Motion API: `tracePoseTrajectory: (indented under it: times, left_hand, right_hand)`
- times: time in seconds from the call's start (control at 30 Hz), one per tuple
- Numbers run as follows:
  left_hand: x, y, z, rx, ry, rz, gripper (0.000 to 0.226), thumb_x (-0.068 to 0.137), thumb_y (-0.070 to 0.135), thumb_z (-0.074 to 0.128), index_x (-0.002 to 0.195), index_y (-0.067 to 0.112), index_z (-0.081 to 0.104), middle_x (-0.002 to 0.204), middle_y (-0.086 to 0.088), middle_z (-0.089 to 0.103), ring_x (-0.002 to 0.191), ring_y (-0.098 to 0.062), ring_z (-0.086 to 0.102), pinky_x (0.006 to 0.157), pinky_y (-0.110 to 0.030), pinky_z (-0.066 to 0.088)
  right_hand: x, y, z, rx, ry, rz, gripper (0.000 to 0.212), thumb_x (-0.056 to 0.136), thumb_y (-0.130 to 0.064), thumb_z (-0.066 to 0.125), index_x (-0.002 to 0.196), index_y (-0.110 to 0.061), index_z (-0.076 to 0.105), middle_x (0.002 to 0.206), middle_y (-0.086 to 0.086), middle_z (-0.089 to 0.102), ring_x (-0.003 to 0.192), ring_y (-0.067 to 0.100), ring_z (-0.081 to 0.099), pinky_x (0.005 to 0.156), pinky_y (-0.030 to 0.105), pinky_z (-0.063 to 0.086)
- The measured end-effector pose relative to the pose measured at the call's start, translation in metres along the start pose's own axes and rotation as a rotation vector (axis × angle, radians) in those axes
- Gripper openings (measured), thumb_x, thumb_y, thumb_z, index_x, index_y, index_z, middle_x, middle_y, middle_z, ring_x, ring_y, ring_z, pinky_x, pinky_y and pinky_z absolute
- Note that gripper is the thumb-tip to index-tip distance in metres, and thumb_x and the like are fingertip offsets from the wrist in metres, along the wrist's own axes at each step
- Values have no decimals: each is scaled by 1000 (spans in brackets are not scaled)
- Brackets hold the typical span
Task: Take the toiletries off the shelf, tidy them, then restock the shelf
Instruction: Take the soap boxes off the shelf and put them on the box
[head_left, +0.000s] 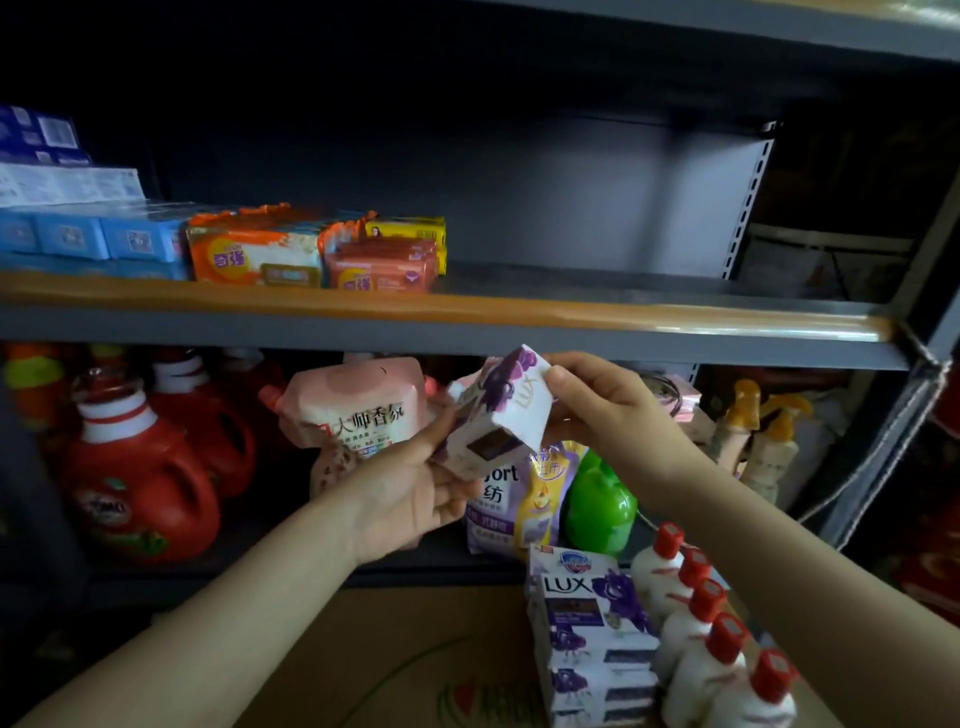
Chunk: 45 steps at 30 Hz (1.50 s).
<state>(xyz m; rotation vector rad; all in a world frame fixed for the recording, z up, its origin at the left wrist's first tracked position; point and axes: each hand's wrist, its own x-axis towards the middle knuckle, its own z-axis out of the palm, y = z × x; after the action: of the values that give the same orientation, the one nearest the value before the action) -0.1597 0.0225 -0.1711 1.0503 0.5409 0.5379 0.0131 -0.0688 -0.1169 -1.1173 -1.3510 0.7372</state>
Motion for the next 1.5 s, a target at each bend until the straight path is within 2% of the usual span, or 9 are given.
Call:
tracePoseTrajectory:
  times: [0.2, 0.47, 0.6, 0.77, 0.9, 1.03, 1.2, 1.37, 1.5]
  left_hand:
    - [-1, -5, 1, 134, 50, 28, 70, 65, 74, 47, 102, 18, 67, 82, -8, 71, 60, -11, 60, 58, -23, 45]
    - [-1, 3, 3, 118, -17, 19, 69, 70, 67, 43, 106, 13, 66, 87, -13, 71, 67, -16, 65, 63, -28, 44]
    - [-3, -7, 4, 195, -80, 16, 52, 70, 54, 59, 104, 15, 64, 80, -3, 69, 74, -14, 65, 61, -23, 49]
    - [4, -22, 9, 241, -39, -256, 84, 54, 82, 49, 90, 9, 68, 78, -8, 66, 78, -20, 64, 61, -26, 49]
    - [8, -34, 12, 249, -108, -394, 91, 49, 87, 42, 83, 8, 72, 77, -9, 65, 75, -23, 66, 58, -25, 49]
    - [11, -42, 14, 299, -121, -413, 93, 48, 87, 42, 88, 6, 66, 77, -9, 64, 76, -22, 63, 60, -25, 48]
    - [9, -61, 20, 427, 103, -88, 71, 48, 80, 51, 87, 24, 67, 85, -2, 66, 81, -16, 60, 72, -27, 46]
    - [7, -82, 21, 776, 213, 282, 68, 54, 78, 52, 87, 19, 63, 94, 0, 60, 86, -10, 57, 75, -31, 42]
    - [4, -108, 24, 922, 132, 441, 56, 56, 71, 70, 94, 34, 50, 104, 16, 48, 91, 18, 48, 72, -4, 39]
  right_hand:
    - [-5, 23, -13, 140, 59, 365, 31, 98, -26, 42, 104, -2, 60, 90, 18, 59, 73, 25, 59, 64, 28, 52]
    - [-12, 31, -14, 342, 86, 649, 42, 95, -45, 41, 95, -7, 59, 65, 10, 62, 43, 12, 54, 38, 18, 44]
    - [-13, 30, -18, 217, -8, 681, 57, 88, -62, 36, 90, -9, 57, 44, 2, 48, 27, 7, 31, 29, 11, 22]
    - [-18, 26, -24, 79, -190, 579, 82, 79, -74, 23, 109, -6, 58, 50, 1, 55, 33, 8, 36, 31, 11, 21]
    - [-26, 28, -27, -220, -181, 507, 64, 64, -76, 39, 74, -18, 64, 50, 5, 46, 38, 12, 32, 36, 16, 22]
    - [-31, 37, -36, -268, -98, 539, 53, 78, -67, 43, 81, -18, 61, 69, 5, 60, 53, 14, 49, 47, 19, 35]
    - [-44, 44, -54, -305, -216, 420, 55, 80, -57, 46, 117, -18, 57, 116, 6, 65, 106, 23, 60, 92, 38, 45]
    - [-60, 45, -72, -408, -378, 329, 42, 83, -22, 67, 120, -29, 46, 116, -5, 60, 106, 6, 59, 82, 18, 50]
    - [-70, 57, -79, -832, -530, 333, 71, 75, -21, 76, 127, -34, 30, 116, -15, 49, 103, -5, 51, 81, 9, 42]
